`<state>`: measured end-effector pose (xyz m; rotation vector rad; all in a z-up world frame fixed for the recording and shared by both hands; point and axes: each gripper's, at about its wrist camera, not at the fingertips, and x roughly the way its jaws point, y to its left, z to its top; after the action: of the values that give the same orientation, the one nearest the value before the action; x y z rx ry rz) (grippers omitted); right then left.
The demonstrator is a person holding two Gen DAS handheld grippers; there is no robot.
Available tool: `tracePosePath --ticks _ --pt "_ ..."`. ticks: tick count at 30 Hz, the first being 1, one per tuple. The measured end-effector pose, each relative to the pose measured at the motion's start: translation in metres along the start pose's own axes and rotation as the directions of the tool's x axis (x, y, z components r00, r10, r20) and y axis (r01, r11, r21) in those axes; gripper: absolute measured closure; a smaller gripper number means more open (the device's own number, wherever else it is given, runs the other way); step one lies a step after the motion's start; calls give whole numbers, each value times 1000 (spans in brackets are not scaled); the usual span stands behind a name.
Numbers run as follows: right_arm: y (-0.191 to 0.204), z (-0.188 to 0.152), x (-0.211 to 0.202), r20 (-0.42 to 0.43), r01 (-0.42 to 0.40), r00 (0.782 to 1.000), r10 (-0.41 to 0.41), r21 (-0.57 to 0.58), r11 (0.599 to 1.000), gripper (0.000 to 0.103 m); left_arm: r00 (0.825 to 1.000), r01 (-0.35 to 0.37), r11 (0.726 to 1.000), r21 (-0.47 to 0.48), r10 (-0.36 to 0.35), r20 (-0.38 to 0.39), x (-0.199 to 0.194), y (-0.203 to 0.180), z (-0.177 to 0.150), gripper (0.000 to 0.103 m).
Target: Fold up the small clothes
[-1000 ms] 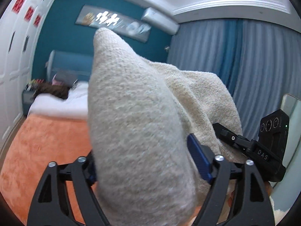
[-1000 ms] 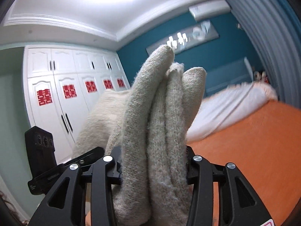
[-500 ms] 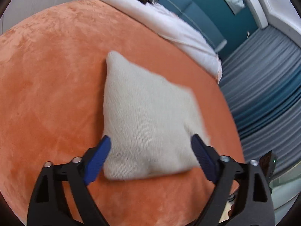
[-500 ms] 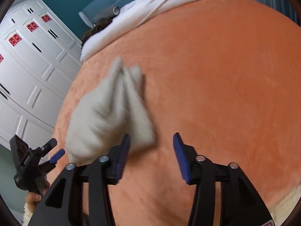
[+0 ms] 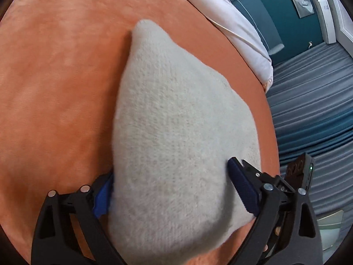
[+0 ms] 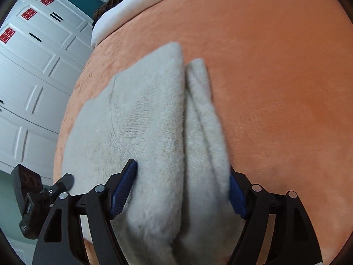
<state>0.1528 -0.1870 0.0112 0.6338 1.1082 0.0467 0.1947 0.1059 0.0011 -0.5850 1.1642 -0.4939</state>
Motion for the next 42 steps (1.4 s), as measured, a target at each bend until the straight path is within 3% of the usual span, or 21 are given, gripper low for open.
tracePosePath --ticks 3,7,10,15,17,19,21,22,24,25,26,28,32,34,36,38,40,42 --pt "14 7 -8 21 -43 999 43 -15 999 66 1000 -13 998 62 12 20 -2 -18 0 34" --pt "30 0 -66 121 -119 984 129 -87 989 70 996 73 992 100 -77 37 -26 -47 2 51" --pt "38 -6 -126 229 -127 961 155 -133 983 70 987 147 978 147 -155 48 -46 -79 -1 52" --pt "51 -11 -217 387 -130 898 210 -222 966 69 958 214 927 308 -261 118 -94 -161 -12 51" --pt "47 -12 -235 409 -128 889 204 -206 970 68 955 202 920 336 -261 140 -108 -180 -15 48" --pt "31 -20 -234 412 -127 893 182 -157 979 64 955 216 928 302 -265 131 -106 -179 -23 45" --pt "5 -31 -215 397 -117 906 149 -105 988 59 969 181 944 276 -219 115 -85 -166 -32 39" --pt "-11 -37 -197 378 -84 919 108 -80 993 56 982 129 955 267 -161 102 -65 -155 -41 38" --pt "-45 -46 -158 302 44 952 -43 4 999 57 998 14 974 225 -26 51 -30 -128 -55 40" --pt "-61 -53 -144 251 143 956 -151 52 988 63 1000 -24 984 177 20 23 -19 -111 -63 42" --pt "-70 -61 -144 243 175 952 -188 76 982 67 999 -31 989 146 29 13 -17 -101 -69 42" --pt "-73 -76 -159 281 105 952 -124 81 991 69 999 -29 992 122 25 37 -30 -91 -83 41" --pt "-57 -98 -186 329 54 942 -59 25 998 68 992 -97 973 209 76 104 -52 -103 -105 38" --pt "-46 -102 -177 302 59 952 -45 -37 998 68 989 -134 952 274 110 101 -47 -117 -114 37" --pt "-41 -111 -155 263 167 955 -133 -109 980 71 983 -179 921 346 157 91 -34 -125 -123 37" --pt "-52 -114 -128 215 289 941 -260 -115 951 77 968 -249 870 425 224 109 -19 -133 -134 34" --pt "-70 -115 -125 182 231 958 -223 -24 973 80 937 -347 807 478 326 129 -4 -135 -141 30" --pt "-70 -114 -141 197 185 963 -187 25 982 81 919 -384 778 498 376 121 6 -127 -144 29"
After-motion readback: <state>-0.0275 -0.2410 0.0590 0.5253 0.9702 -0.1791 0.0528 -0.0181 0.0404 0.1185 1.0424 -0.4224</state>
